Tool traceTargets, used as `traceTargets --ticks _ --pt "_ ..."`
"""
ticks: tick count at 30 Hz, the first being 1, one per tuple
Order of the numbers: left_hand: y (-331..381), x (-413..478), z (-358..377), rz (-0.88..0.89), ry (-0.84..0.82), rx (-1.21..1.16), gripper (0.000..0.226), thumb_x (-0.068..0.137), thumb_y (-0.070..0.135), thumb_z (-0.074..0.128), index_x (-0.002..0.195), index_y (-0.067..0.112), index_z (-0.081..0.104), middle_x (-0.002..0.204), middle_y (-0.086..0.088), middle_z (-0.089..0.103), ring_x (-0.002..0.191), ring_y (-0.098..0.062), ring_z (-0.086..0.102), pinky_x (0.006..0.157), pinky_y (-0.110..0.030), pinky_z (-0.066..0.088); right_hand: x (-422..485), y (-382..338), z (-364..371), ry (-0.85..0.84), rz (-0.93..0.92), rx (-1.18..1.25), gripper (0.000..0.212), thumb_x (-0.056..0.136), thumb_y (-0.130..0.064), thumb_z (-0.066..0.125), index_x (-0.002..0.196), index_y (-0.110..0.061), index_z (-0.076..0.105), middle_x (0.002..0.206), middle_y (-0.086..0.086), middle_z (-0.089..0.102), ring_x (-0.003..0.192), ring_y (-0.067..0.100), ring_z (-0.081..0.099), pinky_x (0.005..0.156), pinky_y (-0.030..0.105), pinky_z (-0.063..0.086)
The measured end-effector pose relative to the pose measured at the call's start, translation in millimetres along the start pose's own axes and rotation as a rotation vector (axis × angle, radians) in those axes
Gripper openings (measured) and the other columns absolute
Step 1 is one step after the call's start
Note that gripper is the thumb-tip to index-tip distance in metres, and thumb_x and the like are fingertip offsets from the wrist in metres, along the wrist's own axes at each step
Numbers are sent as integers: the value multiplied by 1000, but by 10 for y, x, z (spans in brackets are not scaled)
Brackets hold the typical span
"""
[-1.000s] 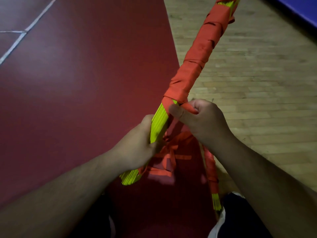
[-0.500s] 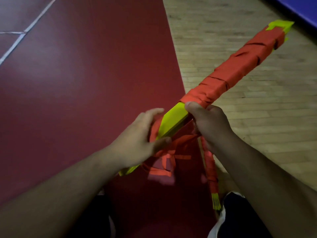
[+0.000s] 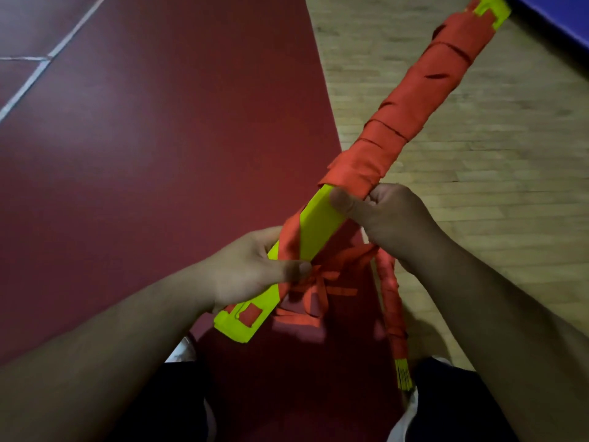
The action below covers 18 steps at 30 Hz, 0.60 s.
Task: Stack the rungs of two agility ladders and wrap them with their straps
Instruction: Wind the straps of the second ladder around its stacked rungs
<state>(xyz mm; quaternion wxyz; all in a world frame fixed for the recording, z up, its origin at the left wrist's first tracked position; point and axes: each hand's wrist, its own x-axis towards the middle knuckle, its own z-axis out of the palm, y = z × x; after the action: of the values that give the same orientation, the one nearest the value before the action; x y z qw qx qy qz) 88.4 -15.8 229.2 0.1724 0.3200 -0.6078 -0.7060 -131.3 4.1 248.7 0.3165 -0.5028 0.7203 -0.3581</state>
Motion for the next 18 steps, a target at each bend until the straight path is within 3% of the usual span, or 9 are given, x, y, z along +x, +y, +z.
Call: traceTargets --ticks 2,4,7,9,11,15,18 --pt "-29 15 -17 1 57 105 17 88 3 68 100 15 65 75 10 70 69 -4 64 66 -19 49 -18 8 -8 -17 -32 -93 63 55 -80 68 56 -21 47 42 -14 45 41 2 42 43 19 33" --pt "-56 34 -28 -35 134 242 16 87 12 73 101 15 65 77 8 69 71 -7 62 70 -25 48 -39 16 2 -37 -44 -129 60 54 -78 69 62 -21 55 53 -9 56 49 3 52 47 20 40" --pt "-101 65 8 -45 225 444 18 84 28 77 94 23 63 72 18 65 64 4 56 62 -16 43 -75 14 68 -71 11 -105 68 57 -77 73 86 -16 66 79 4 72 73 19 70 70 41 59" --pt "-135 88 55 -27 263 501 18 84 31 77 86 28 59 66 28 61 59 10 53 56 -10 38 -86 -15 114 -77 38 -65 68 61 -74 76 91 -13 68 85 9 74 78 26 72 77 51 58" --pt "-174 112 80 -28 310 543 21 83 36 76 84 30 56 65 29 60 60 9 53 56 -13 37 -87 -54 127 -63 67 -13 70 64 -73 74 88 -8 69 86 15 74 76 31 71 77 54 57" --pt "-184 109 57 -19 384 657 25 81 41 75 79 39 50 66 28 58 59 5 52 54 -15 35 -98 -75 119 -44 96 70 58 72 -68 73 65 -11 63 67 15 70 52 19 61 65 44 53" --pt "-164 93 35 -21 408 740 26 80 44 74 80 45 48 68 23 60 62 -1 54 53 -18 36 -109 -52 118 -98 134 134 57 73 -66 73 61 -12 61 70 25 70 50 22 58 62 36 46"
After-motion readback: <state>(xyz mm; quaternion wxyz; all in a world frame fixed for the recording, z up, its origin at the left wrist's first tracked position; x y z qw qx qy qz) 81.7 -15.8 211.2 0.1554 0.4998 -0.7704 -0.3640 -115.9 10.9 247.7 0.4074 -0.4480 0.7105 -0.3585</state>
